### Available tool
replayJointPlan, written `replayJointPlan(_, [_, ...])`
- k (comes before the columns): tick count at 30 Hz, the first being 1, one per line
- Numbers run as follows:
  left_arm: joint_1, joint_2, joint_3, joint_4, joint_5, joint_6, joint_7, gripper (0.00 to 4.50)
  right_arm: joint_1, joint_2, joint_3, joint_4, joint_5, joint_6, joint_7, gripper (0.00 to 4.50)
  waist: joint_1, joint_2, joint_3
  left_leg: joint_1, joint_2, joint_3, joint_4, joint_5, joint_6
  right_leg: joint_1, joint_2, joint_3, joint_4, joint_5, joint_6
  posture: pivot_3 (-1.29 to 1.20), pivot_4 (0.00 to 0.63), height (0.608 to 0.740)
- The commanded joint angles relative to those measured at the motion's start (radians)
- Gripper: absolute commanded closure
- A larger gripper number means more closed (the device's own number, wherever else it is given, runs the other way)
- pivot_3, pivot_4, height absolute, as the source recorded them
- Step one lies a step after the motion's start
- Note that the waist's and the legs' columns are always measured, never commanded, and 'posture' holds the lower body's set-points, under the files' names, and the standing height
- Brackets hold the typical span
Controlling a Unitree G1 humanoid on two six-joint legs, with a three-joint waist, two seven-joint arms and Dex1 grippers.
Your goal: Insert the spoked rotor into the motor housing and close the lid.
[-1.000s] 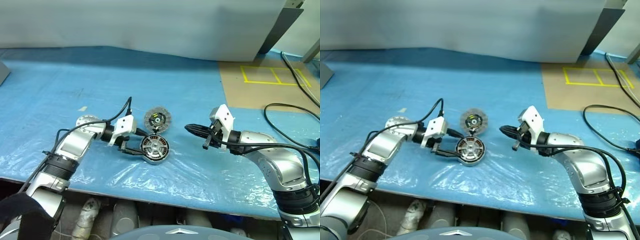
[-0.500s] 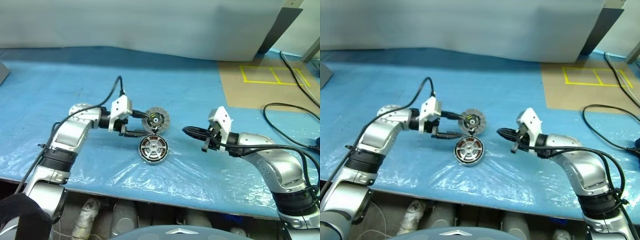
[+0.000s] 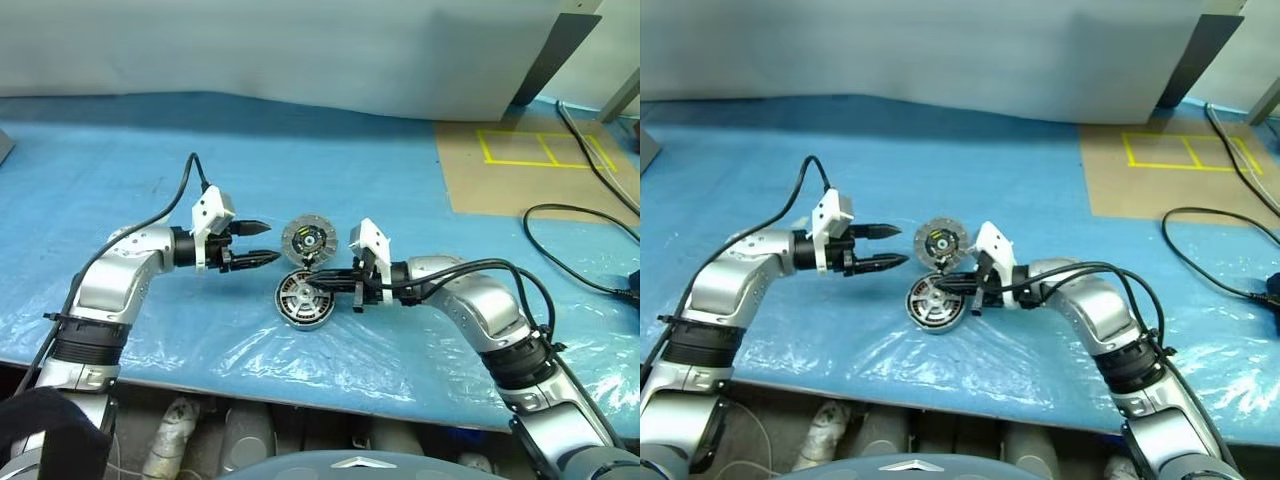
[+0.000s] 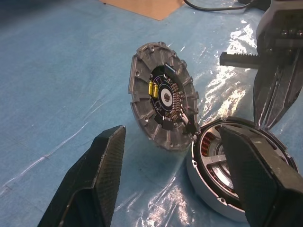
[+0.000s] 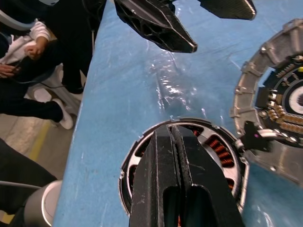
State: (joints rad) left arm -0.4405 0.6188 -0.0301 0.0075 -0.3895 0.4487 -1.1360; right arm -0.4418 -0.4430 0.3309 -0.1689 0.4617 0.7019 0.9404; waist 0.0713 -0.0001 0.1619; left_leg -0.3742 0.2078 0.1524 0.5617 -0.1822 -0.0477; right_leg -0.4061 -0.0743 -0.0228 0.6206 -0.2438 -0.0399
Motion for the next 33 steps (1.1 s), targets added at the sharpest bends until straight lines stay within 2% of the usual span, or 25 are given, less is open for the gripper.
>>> replayJointPlan(1, [0.003, 0.005, 0.02, -0.048, -0.017, 0.001, 0.021, 1.2, -0.006, 0.022, 0.048, 0.073, -0.038, -0.018, 0.021, 4.5, 0.0, 0.0, 0.0, 0.0, 0.0, 0.0, 0.0, 0.0, 0.0, 0.0, 0.0, 0.0, 0.0, 0.0, 0.0, 0.0, 0.15, 0.74])
replayJointPlan(4, [-0.005, -0.005, 0.011, -0.032, -0.008, -0.01, 0.036, 1.2, -0.002, 0.001, 0.188, 0.219, -0.213, -0.138, 0.025, 4.5, -0.002, 0.0, 0.0, 0.0, 0.0, 0.0, 0.001, 0.0, 0.0, 0.0, 0.0, 0.0, 0.0, 0.0, 0.0, 0.0, 0.15, 0.74])
replayJointPlan(6, [-0.015, -0.009, 0.001, -0.001, 0.011, -0.032, 0.043, 1.2, -0.01, -0.01, 0.225, 0.271, -0.293, -0.216, 0.01, 4.5, -0.004, 0.0, -0.001, 0.005, 0.0, 0.0, 0.001, 0.0, 0.0, 0.004, 0.0, 0.0, 0.0, 0.0, 0.0, 0.0, 0.15, 0.74])
replayJointPlan(11, [-0.069, -0.034, 0.011, 0.095, 0.011, -0.05, 0.052, 1.2, -0.005, -0.014, 0.069, 0.147, -0.128, -0.143, 0.079, 4.5, 0.001, 0.0, -0.001, 0.013, 0.0, 0.0, 0.0, 0.0, 0.0, 0.012, -0.001, 0.001, 0.0, 0.0, 0.0, 0.0, 0.15, 0.74])
replayJointPlan(15, [-0.117, -0.049, 0.053, 0.161, -0.054, 0.006, 0.034, 1.2, -0.012, -0.024, -0.072, -0.023, 0.054, 0.0, 0.093, 4.5, 0.002, -0.001, 0.0, 0.005, -0.001, 0.0, 0.002, 0.001, 0.001, 0.007, -0.001, 0.001, -0.001, 0.0, 0.0, 0.0, 0.15, 0.74])
replayJointPlan(19, [-0.151, -0.052, 0.066, 0.205, -0.086, 0.042, 0.01, 1.2, -0.012, -0.049, -0.141, -0.122, 0.111, 0.07, 0.063, 4.5, 0.0, -0.001, 0.0, 0.0, 0.0, 0.0, 0.001, 0.001, 0.001, -0.001, 0.0, 0.0, 0.002, 0.0, 0.0, 0.0, 0.15, 0.74])
replayJointPlan(24, [-0.246, -0.114, 0.078, 0.425, -0.051, -0.011, 0.06, 1.2, 0.015, -0.07, -0.226, -0.116, 0.108, 0.082, -0.017, 4.5, 0.004, -0.002, 0.0, -0.001, -0.001, 0.0, 0.0, 0.001, 0.001, 0.0, 0.0, 0.0, 0.001, 0.0, 0.0, 0.0, 0.15, 0.74])
replayJointPlan(27, [-0.315, -0.143, 0.109, 0.574, -0.064, -0.017, 0.057, 1.79, 0.049, -0.08, -0.264, -0.136, 0.117, 0.095, -0.054, 4.5, 0.008, -0.002, 0.0, -0.002, -0.001, -0.001, 0.0, 0.001, 0.001, 0.0, 0.0, 0.0, 0.0, 0.0, 0.0, 0.0, 0.15, 0.74])
replayJointPlan(33, [-0.432, -0.196, 0.104, 0.828, -0.03, -0.062, -0.026, 3.85, 0.118, -0.101, -0.303, -0.193, 0.132, 0.12, -0.097, 4.5, 0.022, -0.002, 0.0, -0.002, -0.001, -0.001, 0.0, 0.001, 0.001, 0.0, 0.0, 0.0, -0.001, 0.002, 0.002, 0.0, 0.15, 0.74])
